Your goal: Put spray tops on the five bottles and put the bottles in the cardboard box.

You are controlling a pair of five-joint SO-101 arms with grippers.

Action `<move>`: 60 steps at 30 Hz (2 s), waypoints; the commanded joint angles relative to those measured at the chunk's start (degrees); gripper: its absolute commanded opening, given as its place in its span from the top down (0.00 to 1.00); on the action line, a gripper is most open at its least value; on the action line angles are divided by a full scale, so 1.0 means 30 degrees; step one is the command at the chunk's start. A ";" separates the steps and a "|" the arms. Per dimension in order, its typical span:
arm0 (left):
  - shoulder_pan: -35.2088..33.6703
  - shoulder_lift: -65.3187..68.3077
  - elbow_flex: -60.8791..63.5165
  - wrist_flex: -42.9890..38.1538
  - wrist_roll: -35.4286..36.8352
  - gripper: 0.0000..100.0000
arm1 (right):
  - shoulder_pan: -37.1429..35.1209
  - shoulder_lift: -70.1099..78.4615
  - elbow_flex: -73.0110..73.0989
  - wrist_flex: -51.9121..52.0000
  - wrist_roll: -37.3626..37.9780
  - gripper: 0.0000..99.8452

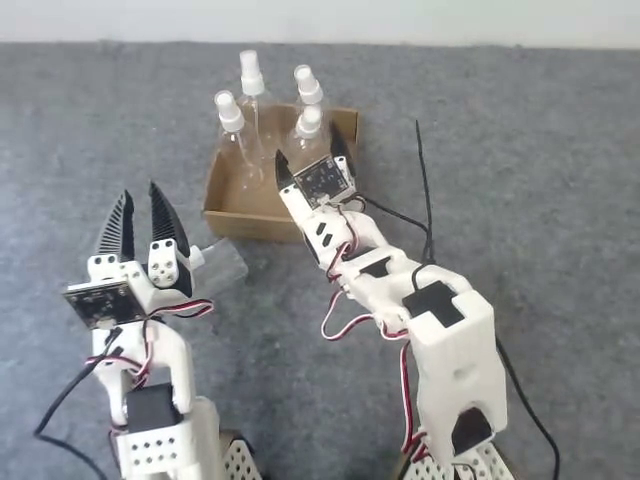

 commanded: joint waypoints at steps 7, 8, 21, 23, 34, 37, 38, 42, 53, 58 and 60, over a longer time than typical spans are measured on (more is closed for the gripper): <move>0.0059 -0.0322 -0.0190 -0.0557 -0.0147 0.89 | -0.0308 -0.0630 -0.0381 0.0073 0.0147 0.70; 0.0059 -0.0322 -0.0190 -0.0557 -0.0147 0.89 | -0.0308 -0.0630 -0.0381 0.0073 0.0147 0.70; 0.0000 -0.0322 -0.0190 -0.0557 -0.0147 0.89 | -0.0190 -0.3766 0.2227 0.0190 0.0147 0.70; 0.0000 -0.0322 -0.0190 -0.0557 -0.0147 0.89 | -0.0161 -0.4264 0.2784 0.0220 0.0147 0.70; -0.0059 -0.0322 -0.0190 -0.0557 -0.0147 0.89 | -0.0161 -0.7165 0.5363 0.0220 0.0264 0.70; -0.0059 -0.0322 -0.0190 -0.0557 -0.0147 0.89 | -0.0190 -0.8718 0.6476 0.0454 0.0264 0.70; -0.0059 -0.0322 -0.0190 -0.0557 -0.0147 0.89 | -0.0161 -0.9216 0.6711 0.0982 0.0205 0.70; -0.0088 -0.0322 -0.0220 -0.0557 -0.0147 0.89 | -0.0132 -1.1267 0.6916 0.4615 0.0147 0.70; -0.0703 -0.0322 -0.0366 -0.0557 0.0000 0.89 | 0.0161 -1.6425 0.6916 1.2967 -0.2168 0.70; -0.0733 -0.0352 -0.1333 0.0791 -0.0029 0.89 | 0.0190 -1.7509 0.6945 1.4491 -0.2168 0.70; -0.1788 -0.0352 -0.2183 0.1846 -0.0117 0.89 | 0.0190 -1.7773 0.6945 1.5136 -0.2227 0.70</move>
